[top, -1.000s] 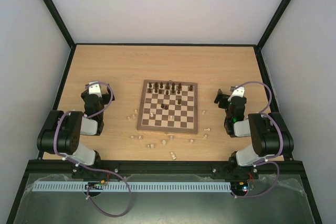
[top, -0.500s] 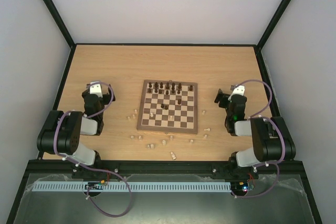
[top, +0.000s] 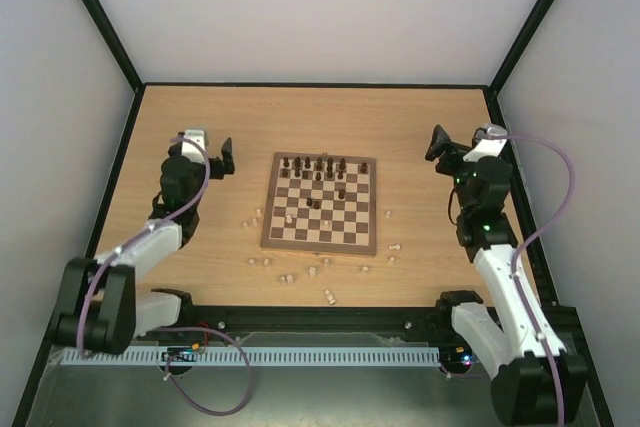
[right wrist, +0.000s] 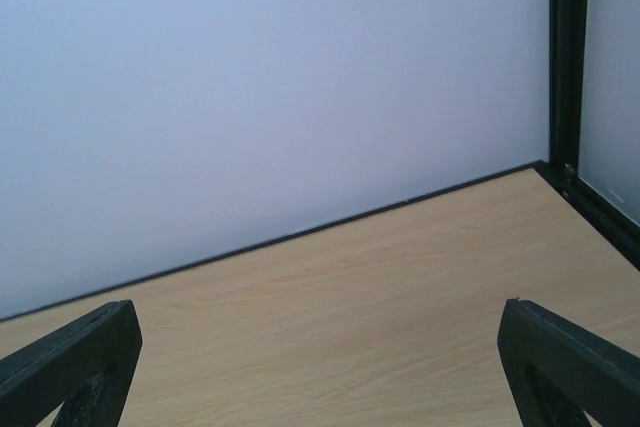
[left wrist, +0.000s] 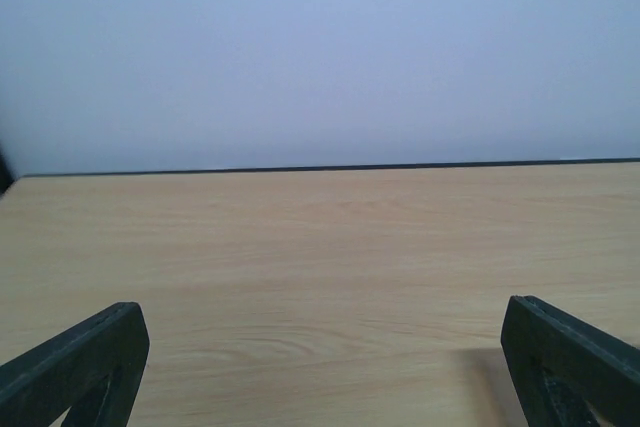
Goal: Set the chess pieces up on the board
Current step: Pick up the chess piece from the chessboard.
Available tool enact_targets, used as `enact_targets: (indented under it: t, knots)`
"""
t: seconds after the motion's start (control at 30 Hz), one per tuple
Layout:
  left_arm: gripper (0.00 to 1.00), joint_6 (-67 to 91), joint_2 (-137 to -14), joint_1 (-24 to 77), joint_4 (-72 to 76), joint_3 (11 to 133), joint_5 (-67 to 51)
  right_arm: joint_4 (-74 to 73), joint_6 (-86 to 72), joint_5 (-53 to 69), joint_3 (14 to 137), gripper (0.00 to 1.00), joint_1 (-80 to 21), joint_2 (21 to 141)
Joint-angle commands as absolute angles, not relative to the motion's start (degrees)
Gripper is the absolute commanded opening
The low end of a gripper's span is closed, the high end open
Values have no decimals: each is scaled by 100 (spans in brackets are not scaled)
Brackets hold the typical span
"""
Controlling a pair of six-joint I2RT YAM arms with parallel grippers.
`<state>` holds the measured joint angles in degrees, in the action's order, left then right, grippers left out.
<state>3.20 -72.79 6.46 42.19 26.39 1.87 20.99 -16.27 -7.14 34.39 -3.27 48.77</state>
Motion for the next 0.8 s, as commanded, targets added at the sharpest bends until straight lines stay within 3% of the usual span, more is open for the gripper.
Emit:
enact_targets:
  t: [0.0, 0.1, 0.27, 0.47, 0.67, 0.77]
  knots:
    - [100, 302, -6299, 1351, 2879, 2842, 252, 674, -2202, -357, 3959, 99, -299, 4308]
    - [99, 356, -5613, 1747, 2067, 3209, 357, 189, -2489, -155, 4331, 99, -299, 4042]
    - [100, 1613, -5050, 1809, 572, 4268, 630, -1478, -3394, -860, 5354, 98, -299, 4457]
    - [100, 2432, -5259, 1850, -118, 4859, -154, -1405, -3366, 818, 5560, 99, -299, 5081]
    - [100, 2813, -5672, 1911, -230, 4644, -782, -774, -3398, 2998, 5357, 98, -299, 5972]
    - [100, 2900, -5779, 1910, 29, 4457, -1033, -440, -3424, 3297, 5100, 99, -307, 6140]
